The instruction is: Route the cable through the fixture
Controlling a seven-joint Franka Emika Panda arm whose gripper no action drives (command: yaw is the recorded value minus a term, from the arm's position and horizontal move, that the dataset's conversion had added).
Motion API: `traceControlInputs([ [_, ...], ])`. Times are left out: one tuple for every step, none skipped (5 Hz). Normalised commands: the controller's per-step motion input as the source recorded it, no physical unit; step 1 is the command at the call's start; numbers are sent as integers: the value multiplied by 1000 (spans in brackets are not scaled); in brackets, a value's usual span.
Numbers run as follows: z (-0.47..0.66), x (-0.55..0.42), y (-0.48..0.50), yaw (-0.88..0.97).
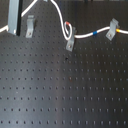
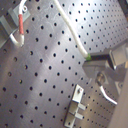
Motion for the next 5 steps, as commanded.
traceControlInputs([
  [421,-286,-33,0],
  [368,-189,19,-134],
  [289,-204,-20,-268],
  [284,-300,-264,-568],
  [216,-360,-328,-611],
])
